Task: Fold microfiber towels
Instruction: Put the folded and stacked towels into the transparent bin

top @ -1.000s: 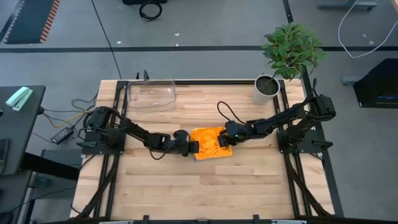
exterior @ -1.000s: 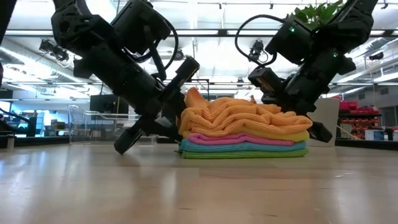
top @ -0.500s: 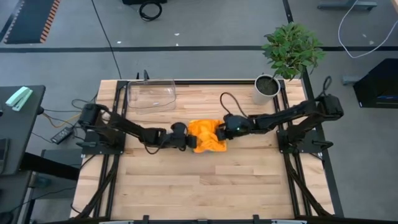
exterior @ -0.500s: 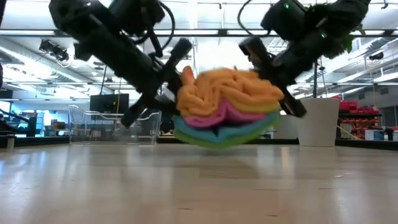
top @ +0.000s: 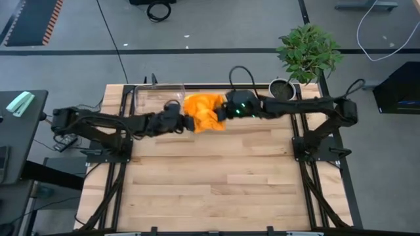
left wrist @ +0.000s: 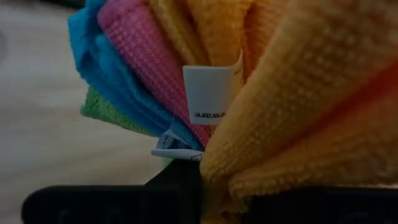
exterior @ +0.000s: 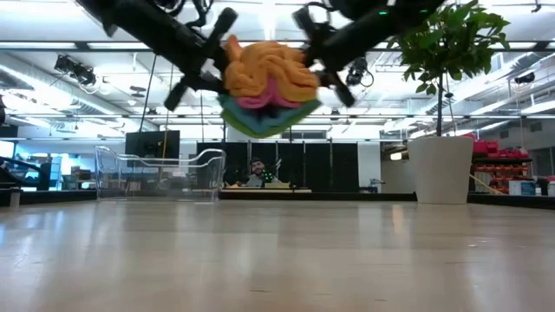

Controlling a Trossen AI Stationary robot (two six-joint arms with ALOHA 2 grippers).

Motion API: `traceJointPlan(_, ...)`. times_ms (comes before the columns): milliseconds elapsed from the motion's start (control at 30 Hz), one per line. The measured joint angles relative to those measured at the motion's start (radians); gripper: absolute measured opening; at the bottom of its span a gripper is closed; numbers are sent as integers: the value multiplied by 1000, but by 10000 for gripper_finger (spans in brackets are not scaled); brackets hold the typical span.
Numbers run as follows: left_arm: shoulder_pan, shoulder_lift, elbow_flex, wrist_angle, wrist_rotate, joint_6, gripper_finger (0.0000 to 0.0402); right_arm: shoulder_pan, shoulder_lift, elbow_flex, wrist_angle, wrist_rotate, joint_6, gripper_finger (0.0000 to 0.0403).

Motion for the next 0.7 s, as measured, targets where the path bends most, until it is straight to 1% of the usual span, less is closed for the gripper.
traceJointPlan(100, 56, -82, 0, -103, 6, 29, 64, -42, 83, 122, -37, -24, -55, 59)
traceJointPlan(233, 158, -189, 2, -273, 12, 63, 64, -88, 231, 294, -34, -66, -107, 59)
traceJointPlan(300, 218, -233, 0, -358, 36, 99, 64, -104, 307, 384, -45, -90, -129, 59)
traceJointPlan(467, 374, -316, 1, -478, 111, 197, 64, -130, 496, 637, -90, -140, -167, 59)
traceJointPlan(700, 546, -381, 1, -638, 150, 290, 64, -139, 735, 986, -175, -170, -190, 59)
